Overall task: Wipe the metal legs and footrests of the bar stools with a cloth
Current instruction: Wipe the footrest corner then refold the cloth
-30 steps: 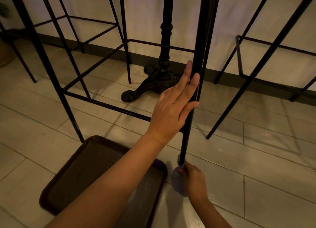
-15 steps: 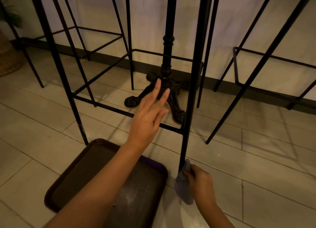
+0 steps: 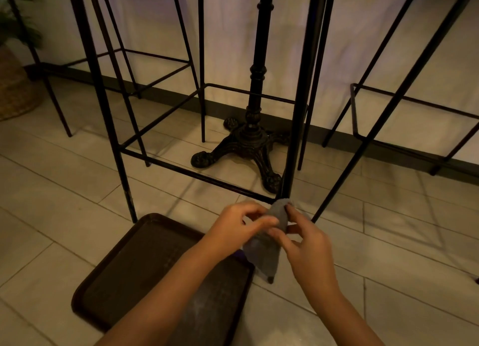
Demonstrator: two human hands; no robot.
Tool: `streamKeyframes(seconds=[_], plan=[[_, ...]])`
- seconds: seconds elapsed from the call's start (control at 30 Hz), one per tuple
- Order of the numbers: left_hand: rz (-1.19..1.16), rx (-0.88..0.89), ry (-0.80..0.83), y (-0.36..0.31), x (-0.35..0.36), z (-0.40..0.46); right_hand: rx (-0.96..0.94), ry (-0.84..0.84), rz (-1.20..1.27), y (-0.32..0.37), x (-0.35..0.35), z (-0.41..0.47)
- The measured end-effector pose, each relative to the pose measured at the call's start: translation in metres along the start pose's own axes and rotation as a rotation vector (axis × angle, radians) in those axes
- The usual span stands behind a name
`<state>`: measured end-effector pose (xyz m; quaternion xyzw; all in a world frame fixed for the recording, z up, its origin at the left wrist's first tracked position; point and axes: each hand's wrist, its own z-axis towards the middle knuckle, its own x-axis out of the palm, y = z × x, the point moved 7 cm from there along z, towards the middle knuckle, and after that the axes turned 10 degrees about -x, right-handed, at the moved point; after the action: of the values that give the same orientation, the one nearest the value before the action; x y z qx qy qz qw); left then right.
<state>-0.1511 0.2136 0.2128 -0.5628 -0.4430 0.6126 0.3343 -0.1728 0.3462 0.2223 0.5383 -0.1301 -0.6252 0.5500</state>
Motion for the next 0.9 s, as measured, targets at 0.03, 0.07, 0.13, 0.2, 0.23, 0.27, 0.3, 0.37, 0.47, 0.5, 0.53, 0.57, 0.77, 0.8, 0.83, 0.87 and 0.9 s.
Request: streamKeyframes(seconds=[0.03,0.07,0.13,0.2,0.23,0.27,0.3,0.37,0.47,0.5,0.53,0.57,0.77,0.8,0.83,0.87,0.9], plan=[[-0.001,-0.029,0.027,0.0,0.004,-0.002,-0.015,0.022,0.036,0.003,0.001,0.0],[-0.011,-0.044,0.03,-0.001,0.005,-0.002,-0.026,0.045,0.063,0.005,0.002,0.001],[-0.042,-0.049,0.007,-0.002,0.001,-0.002,-0.02,0.085,0.093,0.004,0.001,0.0],[-0.023,-0.028,-0.033,-0.003,-0.004,-0.001,0.001,0.088,0.116,0.0,-0.005,0.001],[0.005,-0.015,-0.062,-0.004,-0.007,0.0,0.004,0.073,0.127,0.0,-0.008,0.002],[0.043,-0.004,-0.095,-0.005,-0.011,0.002,0.004,0.053,0.134,-0.001,-0.013,0.004],[0.086,0.004,-0.127,-0.004,-0.014,0.005,0.002,0.033,0.137,-0.001,-0.016,0.006],[0.183,0.034,-0.194,-0.005,-0.018,0.014,0.002,-0.016,0.138,-0.003,-0.022,0.01],[0.305,0.123,-0.325,-0.01,-0.023,0.027,0.013,-0.076,0.138,-0.007,-0.025,0.011],[0.329,0.147,-0.357,-0.012,-0.024,0.031,0.0,-0.085,0.122,-0.007,-0.025,0.01],[0.344,0.16,-0.381,-0.012,-0.024,0.033,-0.024,-0.093,0.098,-0.007,-0.025,0.01],[0.353,0.169,-0.397,-0.011,-0.024,0.035,-0.052,-0.104,0.072,-0.006,-0.025,0.01],[0.423,0.324,-0.477,-0.004,-0.019,0.036,-0.227,-0.176,-0.092,0.008,-0.027,0.031],[0.459,0.356,-0.493,-0.004,-0.017,0.035,-0.257,-0.178,-0.099,0.013,-0.026,0.035],[0.503,0.385,-0.508,-0.003,-0.016,0.035,-0.282,-0.173,-0.102,0.017,-0.024,0.039],[0.548,0.405,-0.52,-0.002,-0.014,0.035,-0.3,-0.164,-0.098,0.02,-0.022,0.042],[0.586,0.421,-0.525,0.0,-0.013,0.035,-0.31,-0.156,-0.086,0.022,-0.019,0.046]])
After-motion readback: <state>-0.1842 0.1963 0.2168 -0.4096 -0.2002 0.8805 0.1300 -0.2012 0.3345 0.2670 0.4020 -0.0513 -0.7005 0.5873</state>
